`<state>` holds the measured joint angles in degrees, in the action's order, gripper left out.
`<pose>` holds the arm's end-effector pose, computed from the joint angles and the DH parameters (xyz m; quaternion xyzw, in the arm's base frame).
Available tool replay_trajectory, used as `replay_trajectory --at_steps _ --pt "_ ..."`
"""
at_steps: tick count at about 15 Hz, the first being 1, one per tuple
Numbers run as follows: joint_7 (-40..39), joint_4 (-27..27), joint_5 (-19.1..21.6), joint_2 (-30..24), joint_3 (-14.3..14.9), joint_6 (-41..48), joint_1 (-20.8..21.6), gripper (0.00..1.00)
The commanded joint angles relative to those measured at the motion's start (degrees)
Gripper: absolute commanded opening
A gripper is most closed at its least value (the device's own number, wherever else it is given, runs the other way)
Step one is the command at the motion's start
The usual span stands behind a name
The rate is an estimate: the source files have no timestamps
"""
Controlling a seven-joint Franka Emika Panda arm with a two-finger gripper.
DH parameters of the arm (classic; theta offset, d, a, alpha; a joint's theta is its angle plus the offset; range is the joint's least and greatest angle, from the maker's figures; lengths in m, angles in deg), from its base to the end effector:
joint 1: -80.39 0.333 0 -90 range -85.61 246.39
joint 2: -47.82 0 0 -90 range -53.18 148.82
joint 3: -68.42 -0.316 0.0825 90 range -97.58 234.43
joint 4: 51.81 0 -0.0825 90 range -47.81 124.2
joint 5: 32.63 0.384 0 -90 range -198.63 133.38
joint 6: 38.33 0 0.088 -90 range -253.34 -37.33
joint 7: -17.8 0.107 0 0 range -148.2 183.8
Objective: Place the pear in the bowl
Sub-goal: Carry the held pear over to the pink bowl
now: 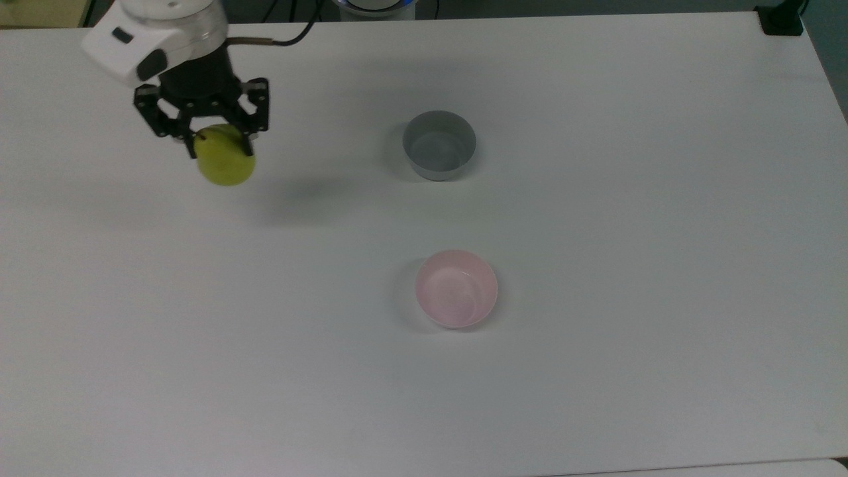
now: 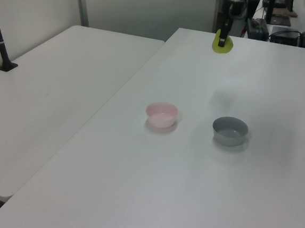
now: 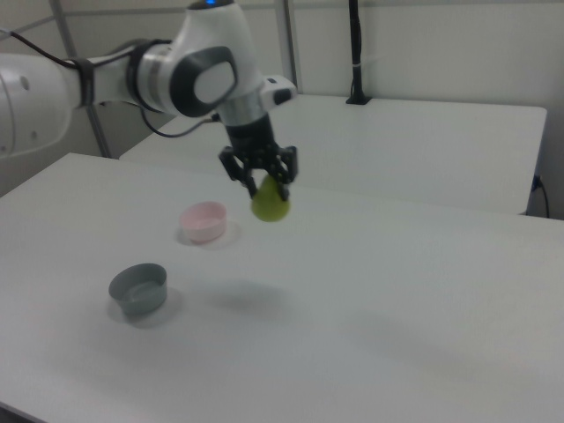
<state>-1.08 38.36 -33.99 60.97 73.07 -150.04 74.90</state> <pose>0.6379 -0.1108 0.5212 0.9938 0.0813 0.0660 0.0382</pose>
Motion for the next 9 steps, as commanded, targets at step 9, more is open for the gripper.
replay_trajectory --at_steps 9 --pt "15.79 0.98 -0.48 -2.87 -2.7 1.68 10.49 0.02"
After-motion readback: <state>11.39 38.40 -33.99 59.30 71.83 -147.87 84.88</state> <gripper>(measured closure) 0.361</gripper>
